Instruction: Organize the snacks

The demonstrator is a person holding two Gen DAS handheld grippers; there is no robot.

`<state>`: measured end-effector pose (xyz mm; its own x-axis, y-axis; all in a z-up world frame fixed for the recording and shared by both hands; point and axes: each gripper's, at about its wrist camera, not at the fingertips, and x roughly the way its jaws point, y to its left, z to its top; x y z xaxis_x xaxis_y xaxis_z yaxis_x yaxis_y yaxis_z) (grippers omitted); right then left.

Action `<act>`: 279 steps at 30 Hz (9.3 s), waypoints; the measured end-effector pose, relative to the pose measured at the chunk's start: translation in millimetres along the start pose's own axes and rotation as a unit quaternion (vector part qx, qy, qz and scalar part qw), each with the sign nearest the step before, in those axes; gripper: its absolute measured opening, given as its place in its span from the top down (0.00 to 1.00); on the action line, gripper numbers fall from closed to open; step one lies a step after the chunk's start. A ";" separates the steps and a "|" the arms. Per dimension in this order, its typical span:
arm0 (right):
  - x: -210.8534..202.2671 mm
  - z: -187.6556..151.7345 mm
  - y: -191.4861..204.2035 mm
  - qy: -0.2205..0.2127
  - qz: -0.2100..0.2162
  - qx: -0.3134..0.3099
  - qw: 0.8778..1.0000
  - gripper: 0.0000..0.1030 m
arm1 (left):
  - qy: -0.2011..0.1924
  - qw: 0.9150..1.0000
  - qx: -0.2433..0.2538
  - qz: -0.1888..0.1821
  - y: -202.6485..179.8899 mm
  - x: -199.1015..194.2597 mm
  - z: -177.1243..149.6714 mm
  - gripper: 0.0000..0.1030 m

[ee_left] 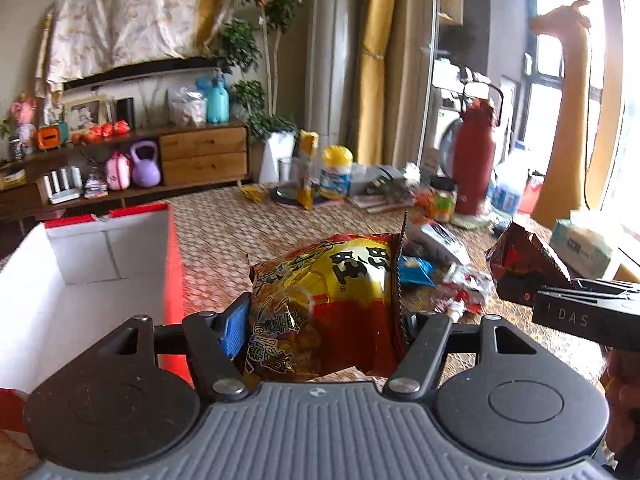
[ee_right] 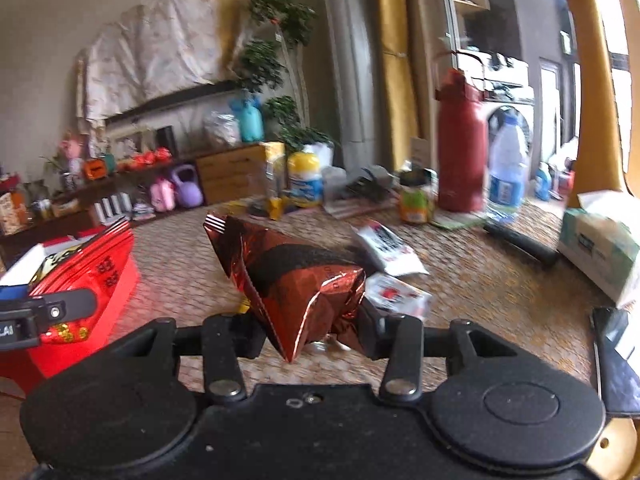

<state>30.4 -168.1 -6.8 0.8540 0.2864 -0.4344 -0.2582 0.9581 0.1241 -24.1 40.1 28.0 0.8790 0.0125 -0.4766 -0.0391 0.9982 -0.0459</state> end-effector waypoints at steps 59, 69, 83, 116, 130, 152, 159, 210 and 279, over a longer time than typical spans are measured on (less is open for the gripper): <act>157.9 56.9 321.7 0.222 0.217 -0.234 0.921 0.57 | 0.145 0.979 -0.030 0.142 198.1 39.9 -7.9 0.34; 201.7 30.6 366.0 0.309 0.165 -0.279 0.894 0.58 | 0.210 0.968 0.000 0.138 197.5 59.0 -4.0 0.34; 190.9 20.6 357.8 0.317 0.189 -0.268 0.890 0.36 | 0.223 0.966 -0.004 0.129 192.4 63.7 -1.8 0.20; 47.4 81.5 184.4 0.123 0.243 -0.057 0.961 0.19 | 0.068 0.988 -0.056 0.126 130.7 -7.2 13.8 0.04; 15.2 48.7 89.2 0.086 0.155 -0.001 0.984 0.17 | 0.047 0.996 -0.022 0.074 63.8 8.5 11.9 0.04; -8.5 22.3 -6.9 0.070 0.060 0.052 0.994 0.16 | 0.043 0.998 0.035 0.023 -8.1 34.4 11.8 0.04; -7.0 15.3 -27.4 0.073 0.033 0.066 0.995 0.15 | 0.048 0.998 0.047 0.008 -25.8 46.8 10.2 0.04; 61.1 -15.3 -91.1 0.112 -0.045 0.112 0.986 0.12 | 0.094 0.991 0.082 -0.048 -75.8 194.8 -5.9 0.04; 111.1 -21.2 -99.8 0.073 -0.076 0.185 0.977 0.31 | 0.104 0.991 0.060 -0.057 -75.3 205.0 -17.2 0.56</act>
<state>141.5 -232.1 -86.4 0.7899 0.1626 -0.5913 0.0701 0.9339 0.3505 150.9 -33.6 -81.3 0.7568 -0.1002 -0.6460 0.1218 0.9925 -0.0113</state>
